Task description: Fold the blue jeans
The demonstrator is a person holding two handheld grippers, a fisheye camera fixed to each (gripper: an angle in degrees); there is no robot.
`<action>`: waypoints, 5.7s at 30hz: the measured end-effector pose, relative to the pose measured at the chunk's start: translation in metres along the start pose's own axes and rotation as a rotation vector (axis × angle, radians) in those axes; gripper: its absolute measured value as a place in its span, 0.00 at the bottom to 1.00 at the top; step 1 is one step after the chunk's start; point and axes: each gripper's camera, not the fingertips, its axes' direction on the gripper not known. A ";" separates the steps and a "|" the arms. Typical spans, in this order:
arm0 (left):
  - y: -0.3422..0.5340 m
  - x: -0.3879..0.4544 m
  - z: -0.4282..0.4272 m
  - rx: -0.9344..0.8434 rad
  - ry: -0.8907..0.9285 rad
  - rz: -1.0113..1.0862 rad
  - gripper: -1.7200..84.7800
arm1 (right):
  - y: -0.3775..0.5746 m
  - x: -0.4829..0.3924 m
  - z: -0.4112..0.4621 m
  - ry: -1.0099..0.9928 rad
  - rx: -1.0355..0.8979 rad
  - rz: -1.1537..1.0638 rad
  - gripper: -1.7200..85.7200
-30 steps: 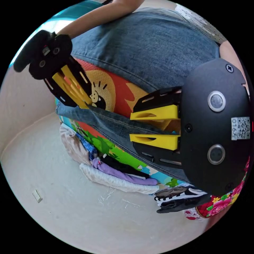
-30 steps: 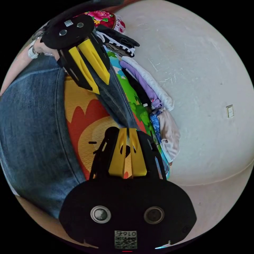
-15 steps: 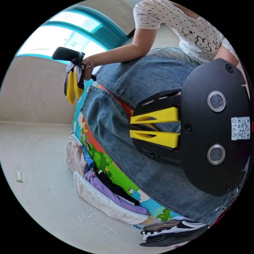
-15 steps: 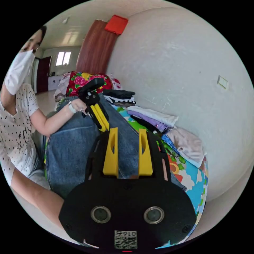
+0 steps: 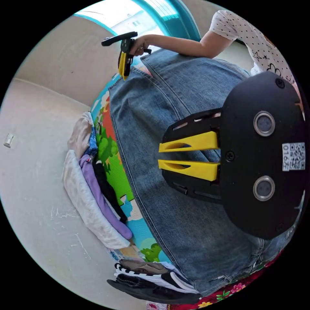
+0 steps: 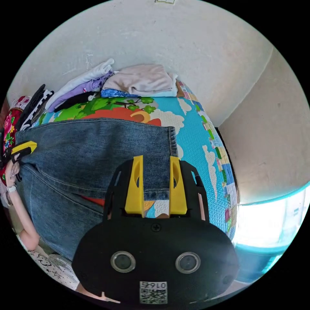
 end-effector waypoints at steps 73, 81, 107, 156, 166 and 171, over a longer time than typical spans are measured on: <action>0.117 0.136 0.143 -0.038 -0.005 0.556 0.06 | 0.102 0.273 0.099 -0.305 0.116 0.537 0.11; 0.184 0.123 0.165 -0.029 -0.012 0.458 0.01 | 0.141 0.288 0.061 -0.428 0.291 0.583 0.07; 0.767 -0.076 0.029 0.372 -0.620 -0.301 0.02 | 0.288 0.089 -0.303 -0.742 1.119 0.122 0.06; 1.148 -0.390 0.155 -0.026 -0.202 -0.391 0.01 | 0.447 -0.503 -0.481 -0.706 0.423 -0.896 0.03; 1.069 -0.348 0.164 -0.078 -0.527 -0.501 0.02 | 0.447 -0.470 -0.447 -0.841 0.287 -0.971 0.07; 0.958 -0.245 0.185 0.079 -0.653 -0.087 0.01 | 0.439 -0.375 -0.450 -0.781 0.508 -0.735 0.13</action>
